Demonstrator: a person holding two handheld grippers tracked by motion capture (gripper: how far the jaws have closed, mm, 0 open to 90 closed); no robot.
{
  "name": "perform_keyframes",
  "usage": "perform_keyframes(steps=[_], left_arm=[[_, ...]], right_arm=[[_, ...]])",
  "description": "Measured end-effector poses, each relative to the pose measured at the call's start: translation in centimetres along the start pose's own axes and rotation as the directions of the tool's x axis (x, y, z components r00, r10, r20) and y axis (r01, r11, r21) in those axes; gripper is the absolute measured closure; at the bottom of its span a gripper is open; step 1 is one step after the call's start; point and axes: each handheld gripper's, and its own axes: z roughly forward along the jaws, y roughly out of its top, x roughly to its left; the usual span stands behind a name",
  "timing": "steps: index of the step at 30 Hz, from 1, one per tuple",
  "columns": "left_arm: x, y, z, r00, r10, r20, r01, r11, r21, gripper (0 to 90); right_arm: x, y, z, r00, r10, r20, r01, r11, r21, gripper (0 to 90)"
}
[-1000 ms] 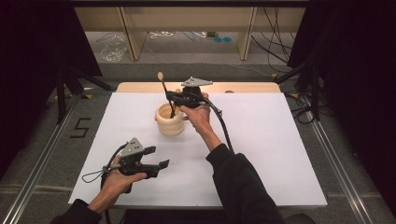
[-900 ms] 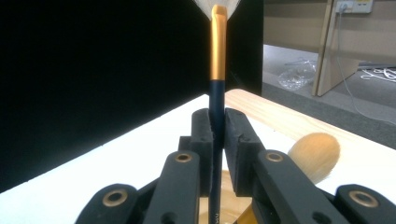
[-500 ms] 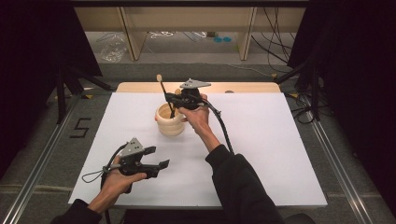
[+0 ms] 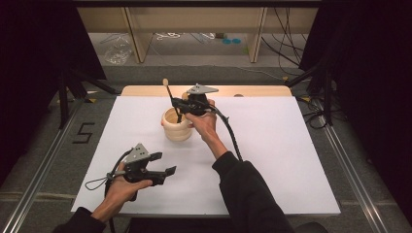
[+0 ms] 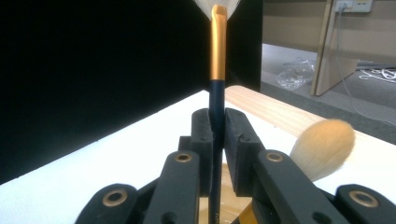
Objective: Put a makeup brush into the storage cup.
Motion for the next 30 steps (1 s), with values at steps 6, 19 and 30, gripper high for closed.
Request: perform_keyframes(steps=[6, 19, 30], left_arm=[[0.0, 0.0, 0.0, 1.0, 0.0, 0.0, 0.0, 1.0, -0.001, 23.2], [0.0, 0.0, 0.0, 1.0, -0.002, 0.0, 0.002, 1.0, 0.0, 23.2], [-0.1, 0.0, 0.1, 1.0, -0.008, -0.003, 0.008, 1.0, 0.0, 23.1]], right_arm=[[-0.4, -0.7, 0.1, 0.9999, 0.009, 0.008, -0.009, 1.0, -0.004, 83.2], [-1.0, -0.8, -1.2, 0.9999, 0.007, 0.01, -0.008, 1.0, 0.015, 64.6], [-1.4, -0.7, -3.5, 0.9999, -0.003, 0.017, 0.002, 0.998, 0.066, 55.8]])
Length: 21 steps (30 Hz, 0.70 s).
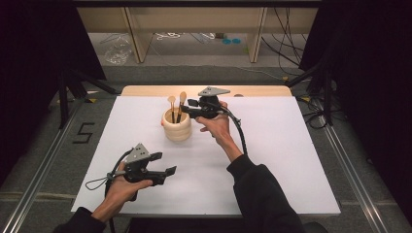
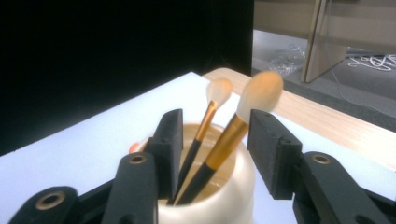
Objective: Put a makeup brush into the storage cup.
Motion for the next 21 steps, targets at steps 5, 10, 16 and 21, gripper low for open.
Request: perform_keyframes(steps=[5, 10, 16, 21], left_arm=[[0.0, 0.0, 0.0, 1.0, 0.009, 0.0, -0.009, 1.0, 0.0, 23.1], [0.0, 0.0, 0.0, 1.0, 0.006, -0.001, -0.006, 1.0, 0.0, 23.1], [0.0, 0.0, 0.0, 1.0, 0.002, -0.004, -0.002, 1.0, 0.001, 23.0], [0.1, 0.0, 0.0, 0.9998, 0.018, -0.003, -0.018, 0.9998, 0.008, 23.0]], right_arm=[[0.1, -0.2, -0.9, 1.0, -0.008, -0.001, 0.008, 1.0, 0.019, 53.0], [0.3, -0.3, -1.8, 0.9998, -0.02, -0.001, 0.02, 1.0, 0.017, 50.4], [0.3, -0.4, -3.0, 0.9997, -0.02, 0.012, 0.019, 0.999, 0.028, 43.8], [0.4, -0.3, -4.1, 0.9991, -0.013, 0.039, 0.012, 1.0, 0.021, 36.6]])
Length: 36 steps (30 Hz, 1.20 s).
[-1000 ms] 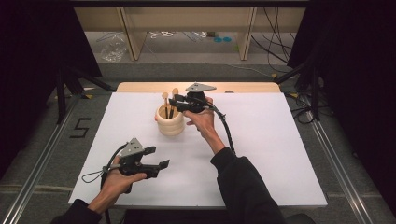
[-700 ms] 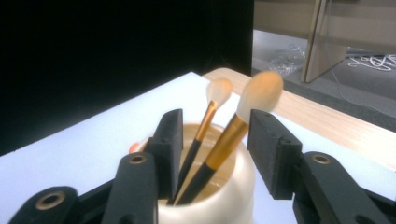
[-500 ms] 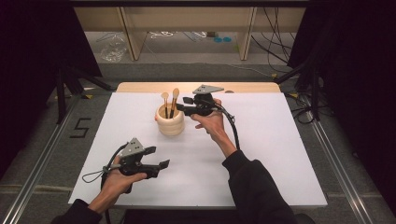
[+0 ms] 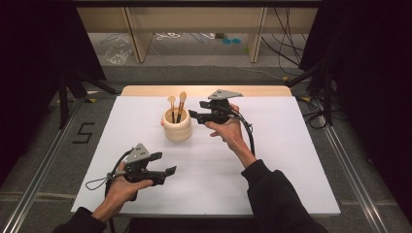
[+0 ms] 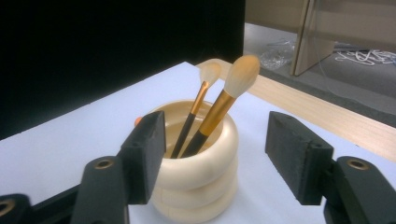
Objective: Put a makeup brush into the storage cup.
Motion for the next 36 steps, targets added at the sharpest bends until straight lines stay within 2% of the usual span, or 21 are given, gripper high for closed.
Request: perform_keyframes(steps=[4, 8, 11, 12, 18, 20, 22, 26, 28, 32, 33, 34, 36], left_arm=[[-0.1, 0.0, 0.0, 0.9999, -0.011, 0.001, 0.011, 0.9999, -0.007, 23.0], [-0.2, 0.0, 0.0, 0.9998, -0.02, 0.0, 0.02, 0.9998, 0.0, 23.0], [-0.2, 0.0, 0.0, 0.9997, -0.024, 0.002, 0.024, 0.9997, 0.001, 23.0], [-0.2, 0.0, 0.0, 0.9998, -0.022, 0.003, 0.022, 0.9998, 0.002, 23.0], [-0.2, 0.0, 0.0, 0.9996, -0.027, -0.005, 0.027, 0.9996, 0.006, 22.9], [-0.2, 0.0, 0.0, 0.9998, -0.018, 0.004, 0.018, 0.9998, 0.0, 23.0], [-0.3, -0.1, 0.0, 0.9992, -0.039, 0.002, 0.039, 0.9992, 0.012, 23.0], [-0.4, 0.0, 0.0, 0.9991, -0.035, 0.023, 0.035, 0.9994, 0.001, 23.0], [-0.6, -0.1, 0.0, 0.9971, -0.063, 0.042, 0.063, 0.998, 0.002, 23.0], [-0.9, -0.1, 0.1, 0.9914, -0.102, 0.082, 0.102, 0.9948, 0.005, 22.9], [-0.8, -0.1, 0.1, 0.9939, -0.087, 0.067, 0.087, 0.9962, 0.002, 22.9], [-0.5, 0.0, 0.1, 0.9974, -0.056, 0.045, 0.057, 0.9984, 0.0, 22.9], [-0.3, 0.0, 0.0, 0.9993, -0.033, 0.02, 0.033, 0.9995, -0.002, 22.9]], right_arm=[[0.2, -0.2, -0.7, 0.9997, -0.011, 0.022, 0.011, 1.0, 0.003, 32.0], [0.2, -0.5, -1.5, 0.9989, -0.012, 0.045, 0.01, 0.999, 0.03, 27.6], [0.1, -0.7, -2.1, 0.9986, -0.013, 0.052, 0.012, 1.0, 0.008, 25.5], [0.2, -0.8, -2.3, 0.9979, -0.017, 0.062, 0.016, 1.0, 0.019, 25.1], [0.0, -1.3, -3.1, 0.9975, -0.01, 0.07, 0.008, 0.999, 0.031, 24.1], [0.1, -1.2, -3.5, 0.9977, -0.012, 0.066, 0.01, 1.0, 0.029, 24.1], [0.3, -1.2, -3.8, 0.9978, -0.014, 0.065, 0.012, 0.999, 0.032, 24.1], [0.7, -1.4, -4.3, 0.9987, -0.003, 0.05, 0.002, 1.0, 0.03, 24.0], [1.0, -1.8, -4.8, 0.9986, -0.009, 0.053, 0.006, 0.999, 0.05, 23.4], [1.3, -2.5, -5.6, 0.999, -0.006, 0.045, 0.003, 0.999, 0.054, 22.7], [1.3, -2.7, -6.0, 0.9986, -0.007, 0.052, 0.004, 0.999, 0.054, 22.5], [1.4, -2.8, -6.2, 0.9988, -0.005, 0.05, 0.002, 0.999, 0.051, 22.4], [1.5, -3.1, -6.6, 0.9989, 0.004, 0.047, -0.006, 0.999, 0.054, 22.4]])
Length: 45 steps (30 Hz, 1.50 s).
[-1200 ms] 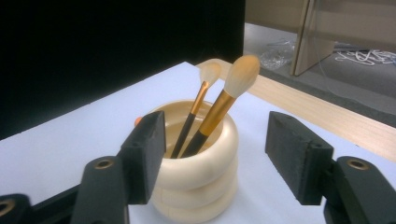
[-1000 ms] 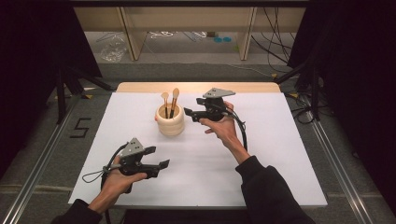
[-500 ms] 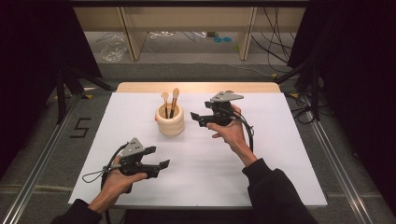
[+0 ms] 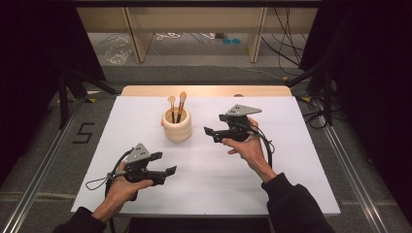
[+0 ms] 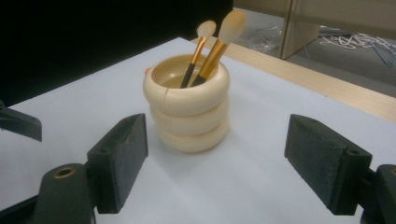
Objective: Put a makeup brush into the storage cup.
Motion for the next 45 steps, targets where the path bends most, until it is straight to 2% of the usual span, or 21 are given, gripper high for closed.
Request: perform_keyframes(steps=[3, 8, 11, 24, 26, 30, 32, 35, 37, 40, 41, 45], left_arm=[[0.1, 0.0, -0.1, 0.9997, 0.016, -0.019, -0.016, 0.9999, -0.002, 22.9], [0.1, 0.0, 0.0, 0.9999, 0.003, -0.017, -0.003, 1.0, -0.006, 22.8], [0.0, 0.0, -0.1, 0.9998, 0.008, -0.019, -0.008, 0.9999, -0.006, 22.6], [0.0, 0.1, 0.0, 0.9997, 0.006, -0.022, -0.006, 1.0, -0.007, 20.6], [-0.1, 0.1, 0.0, 0.9997, 0.007, -0.021, -0.008, 0.9999, -0.007, 20.2], [-0.1, 0.1, 0.0, 0.9997, 0.01, -0.021, -0.01, 0.9999, -0.007, 20.1], [0.0, 0.0, 0.0, 0.9997, 0.008, -0.021, -0.008, 0.9999, -0.008, 20.0], [0.0, 0.1, 0.0, 0.9997, 0.007, -0.021, -0.008, 0.9999, -0.009, 20.0], [-0.1, 0.1, -0.1, 0.9997, 0.007, -0.022, -0.008, 0.9999, -0.009, 20.1], [0.0, 0.1, -0.1, 0.9997, 0.008, -0.023, -0.009, 0.9999, -0.012, 20.1], [0.0, 0.1, -0.1, 0.9997, 0.01, -0.023, -0.01, 0.9999, -0.012, 20.1], [-0.1, 0.1, -0.1, 0.9997, 0.009, -0.023, -0.009, 0.9999, -0.013, 20.0]], right_arm=[[0.1, -0.3, -0.6, 1.0, 0.003, 0.002, -0.003, 1.0, 0.001, 21.3], [0.3, -0.7, -1.7, 0.9999, 0.002, 0.011, -0.002, 1.0, -0.001, 19.9], [0.4, -1.1, -2.3, 0.9997, 0.012, 0.021, -0.012, 1.0, -0.006, 18.0], [0.9, -2.5, -5.0, 0.9996, 0.028, 0.006, -0.028, 0.999, -0.026, 16.4], [1.0, -2.7, -5.2, 0.9993, 0.037, 0.008, -0.037, 0.998, -0.044, 16.4], [1.1, -3.0, -6.0, 0.9995, 0.028, 0.016, -0.028, 0.999, -0.035, 16.4], [1.1, -3.2, -6.2, 0.9993, 0.036, 0.007, -0.036, 0.998, -0.049, 16.4], [1.0, -3.5, -6.7, 0.9991, 0.039, 0.017, -0.039, 0.999, -0.033, 16.4], [0.9, -3.7, -6.9, 0.999, 0.043, 0.017, -0.042, 0.998, -0.05, 16.4], [0.8, -3.9, -7.5, 0.9987, 0.043, 0.027, -0.042, 0.998, -0.036, 16.4], [0.8, -4.0, -7.5, 0.9987, 0.046, 0.02, -0.045, 0.997, -0.055, 16.4], [0.9, -4.4, -7.9, 0.9991, 0.035, 0.023, -0.034, 0.998, -0.044, 16.4]])
